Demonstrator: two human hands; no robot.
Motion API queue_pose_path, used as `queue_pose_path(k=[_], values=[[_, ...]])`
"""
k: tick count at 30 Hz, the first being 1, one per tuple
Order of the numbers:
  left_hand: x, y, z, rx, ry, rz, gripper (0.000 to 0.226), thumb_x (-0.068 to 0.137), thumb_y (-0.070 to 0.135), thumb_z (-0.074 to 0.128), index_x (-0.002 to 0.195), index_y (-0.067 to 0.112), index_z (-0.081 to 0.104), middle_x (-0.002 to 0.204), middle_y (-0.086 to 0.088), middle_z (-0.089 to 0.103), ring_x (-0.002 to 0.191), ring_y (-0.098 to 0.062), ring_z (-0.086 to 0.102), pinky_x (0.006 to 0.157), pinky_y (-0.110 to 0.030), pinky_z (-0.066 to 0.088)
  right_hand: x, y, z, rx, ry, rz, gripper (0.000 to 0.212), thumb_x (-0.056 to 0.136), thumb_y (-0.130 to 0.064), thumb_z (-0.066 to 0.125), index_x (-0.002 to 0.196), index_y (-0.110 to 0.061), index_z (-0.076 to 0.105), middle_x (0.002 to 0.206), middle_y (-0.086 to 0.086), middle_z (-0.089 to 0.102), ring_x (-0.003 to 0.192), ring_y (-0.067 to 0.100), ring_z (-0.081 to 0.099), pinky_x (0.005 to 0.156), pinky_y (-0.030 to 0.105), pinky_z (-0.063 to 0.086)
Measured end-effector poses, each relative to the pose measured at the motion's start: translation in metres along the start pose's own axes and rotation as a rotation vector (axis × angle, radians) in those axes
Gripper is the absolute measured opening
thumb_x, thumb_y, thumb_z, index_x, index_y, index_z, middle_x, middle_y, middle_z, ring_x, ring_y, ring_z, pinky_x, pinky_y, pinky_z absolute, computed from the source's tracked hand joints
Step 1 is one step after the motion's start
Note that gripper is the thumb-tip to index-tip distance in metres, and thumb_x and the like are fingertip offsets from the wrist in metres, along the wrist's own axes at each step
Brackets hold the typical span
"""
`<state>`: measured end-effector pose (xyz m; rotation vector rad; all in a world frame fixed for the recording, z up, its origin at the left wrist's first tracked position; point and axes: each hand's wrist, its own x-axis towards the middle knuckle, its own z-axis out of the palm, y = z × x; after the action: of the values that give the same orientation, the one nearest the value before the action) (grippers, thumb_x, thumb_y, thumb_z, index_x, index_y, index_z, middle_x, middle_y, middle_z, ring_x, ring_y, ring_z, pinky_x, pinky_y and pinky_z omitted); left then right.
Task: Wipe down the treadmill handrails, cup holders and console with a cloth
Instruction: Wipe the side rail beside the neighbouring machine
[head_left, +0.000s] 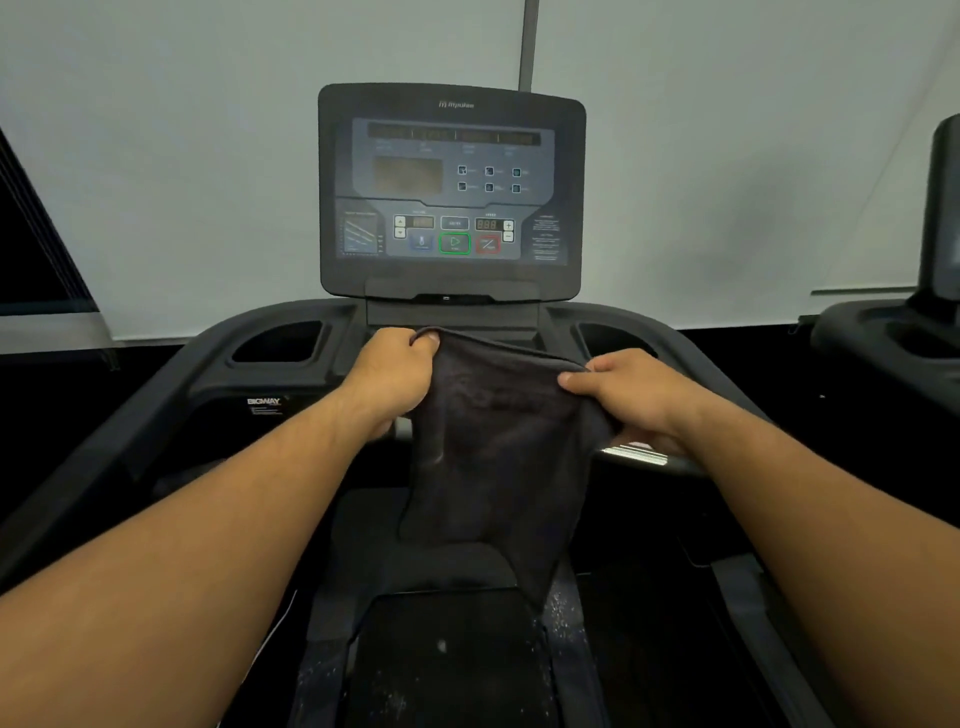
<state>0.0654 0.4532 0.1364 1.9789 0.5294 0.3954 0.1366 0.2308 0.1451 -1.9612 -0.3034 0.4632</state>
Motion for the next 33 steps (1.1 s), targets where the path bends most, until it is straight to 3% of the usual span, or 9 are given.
queue_pose_path(k=[4, 10, 14, 19, 23, 25, 28, 30, 33], values=[[-0.032, 0.011, 0.036, -0.248, -0.118, -0.074, 0.030, 0.101, 0.021, 0.046, 0.095, 0.005, 0.070, 0.084, -0.012, 0.074, 0.071, -0.023, 0.070, 0.066, -0.042, 0.059, -0.007, 0.001, -0.002, 0.354, -0.020, 0.065, 0.012, 0.090, -0.006, 0.061, 0.100, 0.000, 0.065, 0.094, 0.017, 0.067, 0.072, 0.025, 0.068, 0.054, 0.034, 0.056], [-0.076, 0.031, 0.083, -0.404, -0.275, -0.064, 0.036, 0.101, 0.031, 0.044, 0.106, 0.005, 0.069, 0.097, -0.016, 0.074, 0.081, -0.027, 0.067, 0.075, -0.041, 0.054, -0.025, 0.000, -0.009, 0.510, -0.144, 0.067, 0.010, 0.091, -0.005, 0.054, 0.096, 0.003, 0.059, 0.086, 0.023, 0.068, 0.071, 0.031, 0.071, 0.066, 0.042, 0.061], [-0.089, 0.025, 0.092, -0.322, -0.336, 0.102, 0.025, 0.089, 0.036, 0.066, 0.105, 0.018, 0.072, 0.099, -0.005, 0.076, 0.096, -0.022, 0.071, 0.089, -0.047, 0.057, -0.037, 0.007, -0.028, 0.408, -0.269, 0.066, 0.027, 0.092, -0.021, 0.043, 0.093, -0.006, 0.065, 0.091, 0.016, 0.073, 0.083, 0.029, 0.070, 0.083, 0.044, 0.055], [-0.104, 0.026, 0.098, -0.032, -0.311, 0.221, 0.016, 0.095, 0.013, 0.059, 0.089, 0.018, 0.074, 0.094, -0.010, 0.076, 0.089, -0.025, 0.071, 0.089, -0.045, 0.055, -0.047, 0.019, -0.051, 0.092, -0.194, -0.024, 0.031, 0.090, -0.030, 0.046, 0.082, -0.010, 0.069, 0.073, 0.005, 0.065, 0.066, 0.019, 0.060, 0.066, 0.033, 0.046], [-0.116, 0.038, 0.100, -0.026, -0.333, 0.187, 0.028, 0.096, 0.007, 0.051, 0.076, 0.016, 0.067, 0.071, 0.003, 0.068, 0.068, -0.008, 0.060, 0.069, -0.030, 0.047, -0.051, 0.034, -0.063, 0.013, -0.123, -0.216, 0.011, 0.081, -0.008, 0.059, 0.084, -0.016, 0.066, 0.080, 0.003, 0.062, 0.074, 0.015, 0.056, 0.057, 0.021, 0.044], [-0.120, 0.045, 0.098, -0.003, -0.317, 0.193, 0.022, 0.094, 0.010, 0.050, 0.083, 0.013, 0.069, 0.077, -0.008, 0.069, 0.073, -0.013, 0.059, 0.073, -0.037, 0.047, -0.055, 0.044, -0.064, -0.016, -0.252, -0.323, 0.033, 0.078, 0.006, 0.064, 0.101, -0.017, 0.064, 0.099, 0.005, 0.068, 0.085, 0.012, 0.062, 0.066, 0.015, 0.049], [-0.128, 0.056, 0.093, -0.058, -0.282, 0.179, 0.026, 0.094, 0.006, 0.046, 0.097, 0.009, 0.071, 0.095, -0.017, 0.071, 0.083, -0.018, 0.061, 0.083, -0.039, 0.050, -0.059, 0.055, -0.061, -0.014, -0.372, -0.347, 0.036, 0.081, 0.003, 0.069, 0.113, -0.011, 0.063, 0.107, 0.012, 0.071, 0.100, 0.023, 0.068, 0.090, 0.037, 0.055], [-0.130, 0.061, 0.088, -0.034, -0.245, 0.207, 0.027, 0.094, 0.004, 0.043, 0.100, 0.007, 0.070, 0.097, -0.016, 0.071, 0.083, -0.013, 0.060, 0.083, -0.036, 0.050, -0.063, 0.055, -0.060, -0.100, -0.363, -0.347, 0.021, 0.084, -0.009, 0.072, 0.104, -0.009, 0.069, 0.099, 0.012, 0.073, 0.097, 0.029, 0.069, 0.090, 0.047, 0.054], [-0.129, 0.055, 0.077, 0.174, -0.201, 0.281, 0.026, 0.095, 0.009, 0.042, 0.098, 0.009, 0.068, 0.081, -0.003, 0.067, 0.072, -0.005, 0.059, 0.072, -0.028, 0.052, -0.075, 0.053, -0.058, -0.278, -0.342, -0.358, 0.016, 0.086, -0.028, 0.071, 0.095, -0.015, 0.072, 0.089, 0.007, 0.074, 0.087, 0.023, 0.070, 0.077, 0.042, 0.059]])
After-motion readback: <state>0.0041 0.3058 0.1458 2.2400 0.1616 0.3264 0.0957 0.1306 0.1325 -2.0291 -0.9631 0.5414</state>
